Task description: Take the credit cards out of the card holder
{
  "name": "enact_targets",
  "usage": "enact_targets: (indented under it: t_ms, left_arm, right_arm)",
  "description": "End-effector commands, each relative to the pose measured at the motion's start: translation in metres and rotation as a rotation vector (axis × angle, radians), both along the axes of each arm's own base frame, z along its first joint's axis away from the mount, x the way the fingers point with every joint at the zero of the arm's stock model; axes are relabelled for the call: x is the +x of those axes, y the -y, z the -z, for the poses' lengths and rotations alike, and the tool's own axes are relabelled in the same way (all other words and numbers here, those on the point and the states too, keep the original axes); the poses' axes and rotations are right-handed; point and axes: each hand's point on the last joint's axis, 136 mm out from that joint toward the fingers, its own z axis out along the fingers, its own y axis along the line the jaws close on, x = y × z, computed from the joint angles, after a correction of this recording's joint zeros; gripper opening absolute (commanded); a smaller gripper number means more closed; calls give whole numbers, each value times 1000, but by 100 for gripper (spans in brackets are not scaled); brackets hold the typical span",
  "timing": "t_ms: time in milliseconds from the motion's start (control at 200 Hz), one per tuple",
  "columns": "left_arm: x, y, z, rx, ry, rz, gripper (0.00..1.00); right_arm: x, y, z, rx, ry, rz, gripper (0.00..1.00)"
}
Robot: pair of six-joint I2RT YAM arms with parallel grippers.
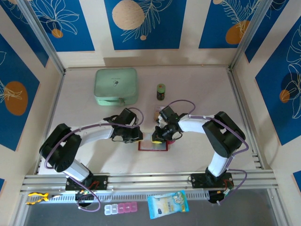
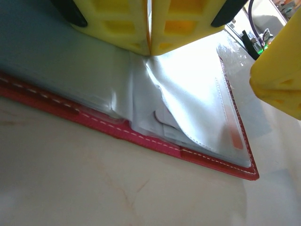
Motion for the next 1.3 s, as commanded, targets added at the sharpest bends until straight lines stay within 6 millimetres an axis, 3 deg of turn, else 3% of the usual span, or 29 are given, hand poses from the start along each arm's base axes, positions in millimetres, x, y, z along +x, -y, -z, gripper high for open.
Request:
enact_targets:
  t_ms: [0,250,580,1065,1295]
  left_arm:
    - [4,15,-16,-87,4,-10,17]
    - [2,20,-3,-108,-29,-33,26]
    - [-1,13,11,-57,-65,-52,28]
    - [-4,20,20,-75,-95,-45,28]
    - [-4,28,14,-111,-89,-37,21]
  right_arm:
    - [-8,9,12,-17,-21,3,10]
    - [-6,8,10,57,-9,6,9]
    - [-6,10,14,94,-23,16,8]
    - [-7,10,14,105,-25,16,9]
    - [-7,10,15,110,-26,15,9]
